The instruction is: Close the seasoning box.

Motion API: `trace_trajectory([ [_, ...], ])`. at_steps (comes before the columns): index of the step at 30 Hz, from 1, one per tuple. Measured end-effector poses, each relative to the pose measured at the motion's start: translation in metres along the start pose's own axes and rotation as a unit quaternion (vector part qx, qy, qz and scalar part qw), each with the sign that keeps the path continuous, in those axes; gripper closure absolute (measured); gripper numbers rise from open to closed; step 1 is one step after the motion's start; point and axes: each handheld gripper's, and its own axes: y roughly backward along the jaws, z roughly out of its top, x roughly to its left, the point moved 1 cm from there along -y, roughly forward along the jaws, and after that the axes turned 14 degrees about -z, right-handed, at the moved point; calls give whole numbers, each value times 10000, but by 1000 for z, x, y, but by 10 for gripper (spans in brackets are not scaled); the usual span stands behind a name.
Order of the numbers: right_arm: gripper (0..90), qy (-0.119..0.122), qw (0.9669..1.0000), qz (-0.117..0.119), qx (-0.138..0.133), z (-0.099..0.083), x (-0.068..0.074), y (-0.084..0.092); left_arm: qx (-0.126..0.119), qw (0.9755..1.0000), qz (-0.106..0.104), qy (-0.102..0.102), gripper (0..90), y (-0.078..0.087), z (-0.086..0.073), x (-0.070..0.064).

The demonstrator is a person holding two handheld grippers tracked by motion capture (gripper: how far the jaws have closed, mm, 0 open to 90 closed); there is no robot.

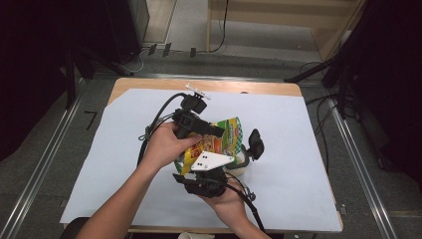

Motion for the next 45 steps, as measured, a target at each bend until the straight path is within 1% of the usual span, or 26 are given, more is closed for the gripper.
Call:
trace_trajectory([
  [3,659,45,10000,-26,-19,0,0,0,-16,10000,71,-4,775,0,0,1],
  [5,657,60,10000,-24,29,0,-1,-2,-6,9999,110,25,775,0,0,3],
  [6,656,66,9999,-62,53,-1,-2,-3,-23,10000,85,41,775,0,0,4],
  [9,656,25,10000,-27,13,0,0,-1,-26,10000,48,35,775,1,0,2],
  [12,656,71,10000,-30,0,1,-1,-1,-34,10000,65,50,775,1,0,4],
  [14,655,71,9999,-50,56,0,-2,-2,-22,10000,59,51,775,0,0,4],
  [17,655,40,10000,-43,13,1,0,-1,-33,10000,33,56,774,1,0,4],
  [18,655,63,10000,-45,7,1,0,-1,-41,10000,45,70,775,2,0,5],
  [21,655,78,9999,-62,24,0,-1,-2,-28,10000,65,48,774,2,0,4],
  [22,655,55,10000,-49,19,0,-1,-1,-49,10000,39,32,774,3,0,3],
  [24,655,67,10000,-53,-43,2,1,1,-91,9999,53,18,774,4,1,1],
  [26,655,96,9999,-64,-69,3,1,2,-76,9999,66,8,775,6,1,2],
  [30,655,42,10000,-31,33,0,0,-2,4,9999,88,67,774,1,0,5],
  [32,655,-31,10000,-9,22,0,0,-1,-1,10000,33,43,774,2,0,3],
  [34,656,-45,10000,6,-27,1,1,1,-18,10000,28,34,774,3,0,3],
  [36,656,-28,10000,12,-24,0,0,0,-1,9999,55,86,774,2,0,5],
  [38,656,-44,10000,0,38,-1,0,-2,15,9999,38,93,773,1,-1,6],
  [41,656,-75,10000,20,4,-1,0,-1,-15,9999,20,103,772,1,0,5],
  [43,656,-91,10000,23,-23,0,0,0,-9,10000,56,79,771,2,0,4],
  [45,657,-107,9999,40,-28,0,1,0,5,10000,45,47,772,2,0,3],
])
